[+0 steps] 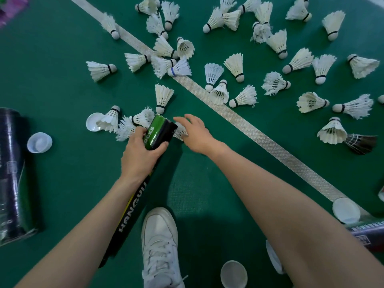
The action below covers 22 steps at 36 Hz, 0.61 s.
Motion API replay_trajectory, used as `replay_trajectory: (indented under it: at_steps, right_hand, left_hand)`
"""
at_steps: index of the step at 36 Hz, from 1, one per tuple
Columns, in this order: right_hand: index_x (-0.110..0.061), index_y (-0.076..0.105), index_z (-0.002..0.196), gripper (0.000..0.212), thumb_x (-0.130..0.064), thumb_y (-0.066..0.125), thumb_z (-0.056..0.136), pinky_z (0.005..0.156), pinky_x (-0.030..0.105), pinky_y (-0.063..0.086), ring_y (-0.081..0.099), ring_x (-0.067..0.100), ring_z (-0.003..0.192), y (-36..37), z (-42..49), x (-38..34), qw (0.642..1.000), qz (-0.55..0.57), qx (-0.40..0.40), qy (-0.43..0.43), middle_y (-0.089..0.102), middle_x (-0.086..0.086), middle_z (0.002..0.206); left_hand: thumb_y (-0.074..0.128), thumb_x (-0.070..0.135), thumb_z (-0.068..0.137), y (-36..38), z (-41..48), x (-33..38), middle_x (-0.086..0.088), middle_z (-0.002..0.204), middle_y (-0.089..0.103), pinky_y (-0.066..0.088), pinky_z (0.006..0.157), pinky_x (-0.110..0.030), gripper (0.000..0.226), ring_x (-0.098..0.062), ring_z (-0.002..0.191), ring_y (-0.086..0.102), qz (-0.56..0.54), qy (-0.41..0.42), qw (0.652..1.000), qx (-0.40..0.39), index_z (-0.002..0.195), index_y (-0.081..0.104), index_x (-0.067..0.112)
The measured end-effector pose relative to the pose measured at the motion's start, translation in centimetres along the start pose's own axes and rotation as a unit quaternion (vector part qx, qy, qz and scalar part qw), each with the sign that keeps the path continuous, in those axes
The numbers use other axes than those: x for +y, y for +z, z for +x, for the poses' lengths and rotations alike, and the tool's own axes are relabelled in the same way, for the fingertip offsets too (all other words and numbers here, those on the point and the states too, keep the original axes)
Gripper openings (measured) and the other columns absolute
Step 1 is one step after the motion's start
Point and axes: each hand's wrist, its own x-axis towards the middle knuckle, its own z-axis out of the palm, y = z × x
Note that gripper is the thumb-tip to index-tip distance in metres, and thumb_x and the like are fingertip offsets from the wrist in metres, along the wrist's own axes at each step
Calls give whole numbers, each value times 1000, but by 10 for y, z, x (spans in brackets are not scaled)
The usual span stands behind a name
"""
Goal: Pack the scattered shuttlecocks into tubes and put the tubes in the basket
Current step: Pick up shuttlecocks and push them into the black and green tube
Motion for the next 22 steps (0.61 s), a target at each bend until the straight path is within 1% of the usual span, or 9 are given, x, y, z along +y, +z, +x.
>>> replay_trajectory:
  at_steps: [3, 5, 7, 9, 12, 14, 16, 19, 22]
  right_hand:
    - [-18, 43, 129, 38, -17, 56, 93, 100, 44, 38, 31, 31, 131, 1, -6, 9, 999, 2, 46, 17, 24, 9, 149]
    - [-12, 45, 114, 29, -20, 61, 91, 83, 36, 41, 47, 26, 108, -1, -13, 17, 996, 14, 85, 23, 41, 6, 129]
    - [-10, 45, 103, 24, -22, 62, 90, 73, 31, 36, 48, 21, 90, -6, -21, 25, 991, 44, 116, 55, 48, 5, 108]
    - [-11, 45, 92, 23, -23, 64, 89, 69, 31, 36, 46, 20, 80, -11, -29, 37, 980, 90, 139, 108, 48, 2, 93]
    - [-16, 43, 80, 22, -22, 63, 90, 66, 34, 44, 58, 26, 80, -17, -41, 58, 947, 196, 178, 181, 53, 1, 82]
    - [-14, 44, 82, 20, -19, 61, 91, 65, 30, 45, 61, 26, 82, -25, -50, 70, 925, 233, 227, 197, 54, 2, 81]
    - [-10, 46, 88, 15, -17, 59, 92, 62, 28, 41, 54, 20, 76, -38, -60, 79, 910, 235, 286, 185, 51, -1, 77]
    - [-8, 46, 94, 13, -16, 56, 94, 58, 20, 38, 45, 10, 66, -63, -70, 82, 889, 242, 363, 141, 47, -5, 75]
    - [-9, 44, 107, 17, -14, 55, 95, 63, 13, 41, 46, 4, 69, -87, -74, 76, 864, 274, 415, 85, 47, -6, 84]
  left_hand:
    - [70, 47, 79, 4, -2, -5, 2, 116, 56, 47, 81, -37, 51, -19, 97, 54, 2, -11, 1000, -15, 116, 45, 22]
    - [70, 47, 80, 8, -3, -5, 0, 120, 54, 45, 79, -36, 53, -18, 96, 51, 0, -10, 1000, -22, 118, 44, 20]
    - [70, 46, 80, 12, -3, 0, -2, 120, 53, 43, 76, -34, 56, -17, 95, 50, 2, -5, 999, -34, 120, 44, 18]
    - [70, 46, 80, 17, -2, 7, -3, 121, 53, 44, 75, -34, 59, -19, 96, 52, 7, 3, 999, -45, 122, 43, 16]
    - [72, 47, 78, 24, 0, 19, -5, 121, 52, 46, 78, -36, 63, -23, 101, 54, 23, 19, 998, -61, 124, 43, 15]
    - [73, 47, 76, 29, 3, 30, -5, 122, 50, 46, 81, -36, 67, -24, 105, 53, 39, 41, 996, -71, 127, 43, 15]
    - [74, 48, 75, 33, 9, 44, -6, 123, 47, 45, 87, -38, 73, -24, 111, 50, 55, 70, 993, -76, 132, 42, 15]
    - [73, 48, 76, 36, 18, 72, -6, 124, 43, 44, 90, -37, 77, -24, 114, 47, 69, 106, 989, -83, 137, 41, 14]
    - [72, 48, 76, 37, 25, 102, -6, 122, 41, 44, 89, -37, 75, -23, 112, 46, 78, 144, 983, -79, 136, 42, 14]
